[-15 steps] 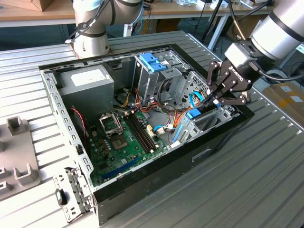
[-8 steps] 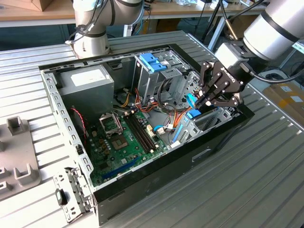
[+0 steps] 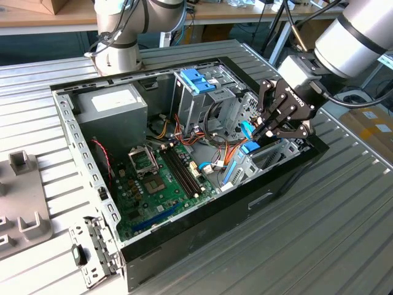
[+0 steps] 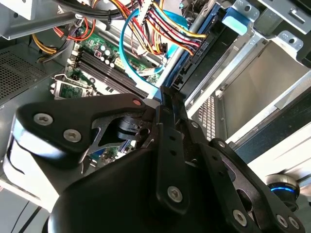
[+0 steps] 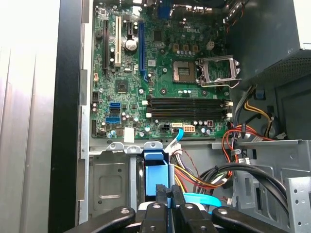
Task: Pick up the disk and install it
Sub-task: 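Insert the second disk wire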
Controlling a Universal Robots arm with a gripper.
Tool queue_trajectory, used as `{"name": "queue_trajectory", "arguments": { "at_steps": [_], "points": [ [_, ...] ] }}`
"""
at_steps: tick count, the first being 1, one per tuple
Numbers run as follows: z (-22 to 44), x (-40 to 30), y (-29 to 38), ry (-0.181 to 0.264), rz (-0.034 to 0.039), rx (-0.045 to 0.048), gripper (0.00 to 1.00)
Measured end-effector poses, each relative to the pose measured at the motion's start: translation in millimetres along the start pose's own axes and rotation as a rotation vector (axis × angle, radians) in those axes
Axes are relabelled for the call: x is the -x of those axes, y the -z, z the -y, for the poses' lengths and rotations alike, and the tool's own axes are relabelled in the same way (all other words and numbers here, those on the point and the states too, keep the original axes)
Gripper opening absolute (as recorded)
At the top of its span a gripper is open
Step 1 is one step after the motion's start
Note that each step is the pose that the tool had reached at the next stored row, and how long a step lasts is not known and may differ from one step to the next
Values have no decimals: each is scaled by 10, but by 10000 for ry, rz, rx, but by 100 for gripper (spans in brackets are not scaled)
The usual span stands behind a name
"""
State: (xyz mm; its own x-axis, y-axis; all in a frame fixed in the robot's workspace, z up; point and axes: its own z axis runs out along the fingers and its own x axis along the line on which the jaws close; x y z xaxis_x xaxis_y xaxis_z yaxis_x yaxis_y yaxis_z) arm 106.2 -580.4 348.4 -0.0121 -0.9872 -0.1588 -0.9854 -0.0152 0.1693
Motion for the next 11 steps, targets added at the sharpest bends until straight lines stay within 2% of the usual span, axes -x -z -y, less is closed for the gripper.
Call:
{"name": "queue_trajectory", "arguments": {
  "at_steps": [8, 11],
  "points": [
    [1, 0, -1, 41, -2, -253, 16],
    [1, 0, -2, 70, 5, -422, 16]
  ]
}}
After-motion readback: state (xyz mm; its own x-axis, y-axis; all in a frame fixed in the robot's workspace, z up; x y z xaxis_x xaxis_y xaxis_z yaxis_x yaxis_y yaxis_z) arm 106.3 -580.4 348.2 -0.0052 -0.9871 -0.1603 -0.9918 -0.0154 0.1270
